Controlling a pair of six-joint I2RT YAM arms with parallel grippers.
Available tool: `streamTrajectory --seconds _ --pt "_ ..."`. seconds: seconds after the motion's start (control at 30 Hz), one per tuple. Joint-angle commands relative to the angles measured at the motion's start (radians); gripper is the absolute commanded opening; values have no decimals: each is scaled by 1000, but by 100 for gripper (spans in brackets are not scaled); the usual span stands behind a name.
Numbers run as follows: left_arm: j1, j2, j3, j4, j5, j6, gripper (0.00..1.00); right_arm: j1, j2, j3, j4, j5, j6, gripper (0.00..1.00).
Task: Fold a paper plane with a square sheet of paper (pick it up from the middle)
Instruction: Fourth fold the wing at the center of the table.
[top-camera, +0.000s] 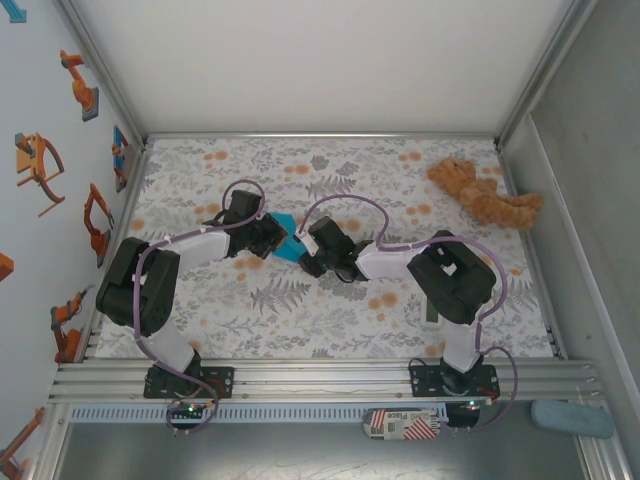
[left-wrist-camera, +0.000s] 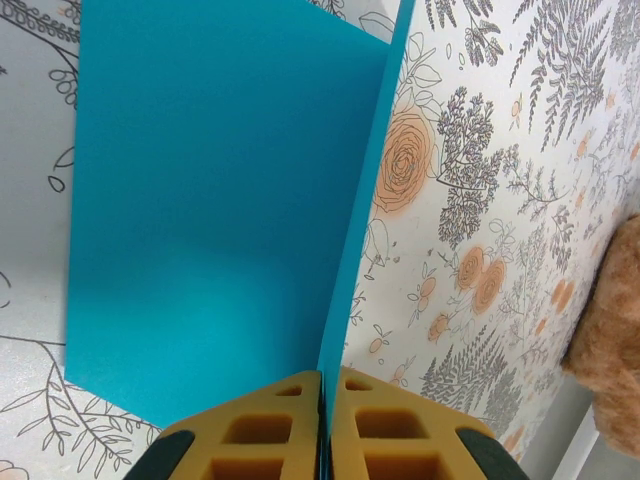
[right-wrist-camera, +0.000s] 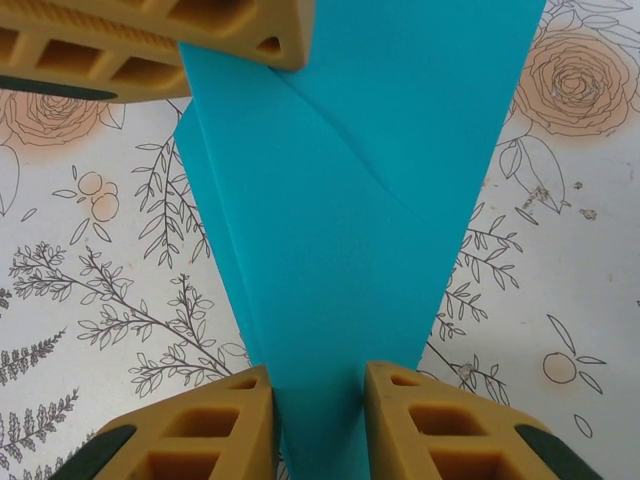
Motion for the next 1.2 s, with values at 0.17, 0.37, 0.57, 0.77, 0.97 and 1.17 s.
streamTrajectory --seconds 0.17,0.37,0.57,0.77,0.97,1.17 --pt "3 -18 28 -35 -4 4 18 10 12 15 5 1 -12 17" --pt "37 -48 49 -92 -12 51 31 10 9 18 -15 -22 -15 11" --pt "98 -103 81 -185 -41 127 44 9 13 32 -68 -59 -8 8" --pt "122 -179 41 -205 -85 144 48 8 6 30 -109 -58 9 6" --pt "122 -241 -39 -179 -111 126 49 1 16 51 -156 -101 40 4" --pt "119 -297 -111 -134 -111 119 49 -24 19 83 -200 -174 98 3"
